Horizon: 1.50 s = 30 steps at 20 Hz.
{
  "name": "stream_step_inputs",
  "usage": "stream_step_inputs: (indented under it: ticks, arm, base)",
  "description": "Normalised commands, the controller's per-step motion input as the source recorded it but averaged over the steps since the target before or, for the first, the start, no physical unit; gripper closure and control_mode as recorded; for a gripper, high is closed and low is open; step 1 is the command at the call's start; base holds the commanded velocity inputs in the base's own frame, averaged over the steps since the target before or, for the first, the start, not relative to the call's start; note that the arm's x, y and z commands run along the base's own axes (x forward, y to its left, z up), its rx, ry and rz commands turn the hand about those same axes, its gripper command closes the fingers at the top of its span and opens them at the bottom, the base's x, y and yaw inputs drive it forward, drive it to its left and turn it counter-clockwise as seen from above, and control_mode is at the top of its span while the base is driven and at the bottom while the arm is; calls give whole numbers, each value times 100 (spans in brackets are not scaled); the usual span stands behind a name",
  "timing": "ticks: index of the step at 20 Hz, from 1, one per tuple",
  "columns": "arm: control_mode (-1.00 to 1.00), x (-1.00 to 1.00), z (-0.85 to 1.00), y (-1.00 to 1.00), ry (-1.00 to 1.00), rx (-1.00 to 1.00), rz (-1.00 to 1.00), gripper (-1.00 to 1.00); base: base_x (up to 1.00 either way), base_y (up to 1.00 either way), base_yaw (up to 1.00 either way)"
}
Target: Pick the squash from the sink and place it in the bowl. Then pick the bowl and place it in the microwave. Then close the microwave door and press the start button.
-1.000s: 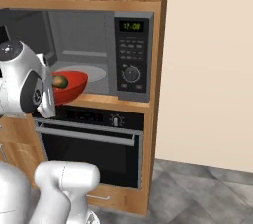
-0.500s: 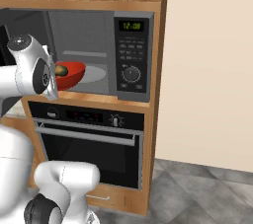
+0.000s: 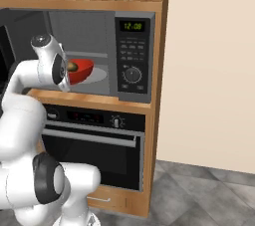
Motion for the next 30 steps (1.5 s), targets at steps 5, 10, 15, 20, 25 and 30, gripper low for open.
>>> stream_step_inputs:
  ticks: [5, 10, 15, 20, 25, 30]
  arm:
    - [-100, 90, -35, 0, 4, 0, 0, 100]
    - [-100, 65, -25, 1, 3, 0, -1, 100]
    - [-100, 60, -20, 16, 1, 0, -1, 100]
    - [-100, 61, -28, 24, 0, 0, 0, 100]
    - [-100, 32, -28, 1, 1, 0, 0, -100]
    - [-100, -33, 0, -12, 0, 9, 0, -100]
  base:
    - [0, 0, 0]
    - [0, 0, 0]
    - [0, 0, 0]
    - [0, 0, 0]
    - [0, 0, 0]
    - [0, 0, 0]
